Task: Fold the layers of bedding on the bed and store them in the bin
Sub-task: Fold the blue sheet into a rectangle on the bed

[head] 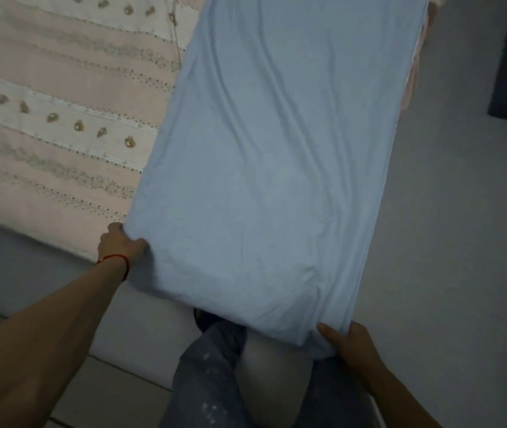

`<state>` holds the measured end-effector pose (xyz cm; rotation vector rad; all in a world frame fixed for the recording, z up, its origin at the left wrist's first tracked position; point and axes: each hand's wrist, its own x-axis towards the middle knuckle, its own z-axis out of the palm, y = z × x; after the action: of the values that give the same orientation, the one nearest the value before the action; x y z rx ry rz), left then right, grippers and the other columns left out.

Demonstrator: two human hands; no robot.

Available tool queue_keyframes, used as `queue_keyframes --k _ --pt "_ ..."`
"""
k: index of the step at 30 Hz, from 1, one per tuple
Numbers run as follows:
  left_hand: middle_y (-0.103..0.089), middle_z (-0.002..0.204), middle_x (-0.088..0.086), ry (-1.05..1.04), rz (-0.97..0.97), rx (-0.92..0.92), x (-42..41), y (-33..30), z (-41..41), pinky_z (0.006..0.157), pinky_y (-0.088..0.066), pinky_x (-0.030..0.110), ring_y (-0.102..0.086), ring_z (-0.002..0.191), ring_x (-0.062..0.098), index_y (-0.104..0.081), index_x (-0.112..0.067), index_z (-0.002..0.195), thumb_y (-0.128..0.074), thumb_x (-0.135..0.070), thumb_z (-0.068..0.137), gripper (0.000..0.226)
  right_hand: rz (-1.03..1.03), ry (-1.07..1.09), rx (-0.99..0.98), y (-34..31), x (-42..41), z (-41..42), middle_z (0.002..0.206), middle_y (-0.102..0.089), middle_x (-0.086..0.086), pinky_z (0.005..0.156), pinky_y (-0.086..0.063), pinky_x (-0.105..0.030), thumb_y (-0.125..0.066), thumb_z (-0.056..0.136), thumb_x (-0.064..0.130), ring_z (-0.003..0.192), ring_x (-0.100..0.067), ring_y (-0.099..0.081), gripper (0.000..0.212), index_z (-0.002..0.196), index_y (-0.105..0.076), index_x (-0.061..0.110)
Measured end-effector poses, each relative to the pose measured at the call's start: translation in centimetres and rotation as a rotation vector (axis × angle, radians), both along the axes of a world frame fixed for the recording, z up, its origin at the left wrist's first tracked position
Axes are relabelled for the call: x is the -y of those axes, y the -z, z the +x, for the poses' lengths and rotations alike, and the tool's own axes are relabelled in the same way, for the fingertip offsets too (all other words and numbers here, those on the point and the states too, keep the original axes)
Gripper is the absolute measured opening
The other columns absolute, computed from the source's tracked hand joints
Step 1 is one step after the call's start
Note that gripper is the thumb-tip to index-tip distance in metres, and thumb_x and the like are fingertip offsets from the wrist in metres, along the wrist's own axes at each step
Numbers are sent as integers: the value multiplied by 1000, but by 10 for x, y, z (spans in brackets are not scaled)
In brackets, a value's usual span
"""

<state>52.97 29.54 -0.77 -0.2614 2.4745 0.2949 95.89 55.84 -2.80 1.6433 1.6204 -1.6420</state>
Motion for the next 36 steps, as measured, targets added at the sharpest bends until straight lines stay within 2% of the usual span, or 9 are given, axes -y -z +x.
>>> queue_keyframes --k 3,8,12,15,18,22,27,31,36 --pt "-60 114 23 96 69 44 24 -5 6 83 -49 45 -58 102 42 -53 -2 122 -70 -48 74 68 17 15 21 -6 22 10 106 -74 -9 85 -60 -46 -83 81 33 89 -17 -71 48 118 -72 4" --pt "-69 102 19 109 280 157 65 -23 10 77 -52 44 -65 88 33 -69 1 108 -83 -43 78 55 142 208 -18 -40 54 12 107 -72 -10 72 -56 -33 -70 94 28 87 -13 -66 28 115 -68 9" --pt "-71 109 23 -33 387 135 94 -55 15 91 -54 51 -67 94 34 -70 -2 107 -65 -48 93 48 244 408 -43 -81 68 16 93 -71 -1 82 -59 -47 -73 92 37 88 -25 -69 30 107 -69 11" --pt "-69 114 19 -25 355 106 107 -78 14 97 -51 55 -65 104 37 -69 -4 118 -56 -64 92 66 146 418 -60 -100 77 14 95 -72 -3 83 -58 -40 -74 91 40 88 -24 -70 32 107 -68 13" --pt "-71 93 12 92 363 -58 107 -121 17 82 -53 46 -66 87 32 -71 -10 99 -55 -53 98 46 213 417 -83 -116 77 13 93 -73 -7 74 -60 -40 -73 92 37 83 -24 -70 28 97 -69 9" --pt "-70 77 17 280 244 -143 121 -142 17 66 -46 41 -64 75 37 -68 -4 74 -51 -60 96 62 282 370 25 -123 71 21 88 -75 -17 80 -60 -51 -74 91 40 80 -32 -71 32 79 -69 11" --pt "-64 67 15 245 259 -266 134 -146 18 67 -50 41 -59 65 31 -66 -4 67 -47 -43 104 57 398 266 91 -146 62 10 79 -72 -16 70 -55 -40 -77 88 41 76 -34 -69 38 75 -70 5" --pt "-54 60 15 247 318 -286 138 -153 15 57 -38 35 -51 58 31 -53 -4 60 -50 -38 103 55 467 297 122 -162 76 10 78 -71 -17 60 -52 -35 -74 91 39 69 -31 -66 40 79 -70 1" --pt "-59 67 13 281 259 -232 152 -145 7 61 -46 36 -55 64 30 -56 -8 67 -49 -42 102 50 537 342 180 -171 98 9 87 -74 -21 72 -60 -44 -65 96 43 77 -37 -70 44 90 -73 1"
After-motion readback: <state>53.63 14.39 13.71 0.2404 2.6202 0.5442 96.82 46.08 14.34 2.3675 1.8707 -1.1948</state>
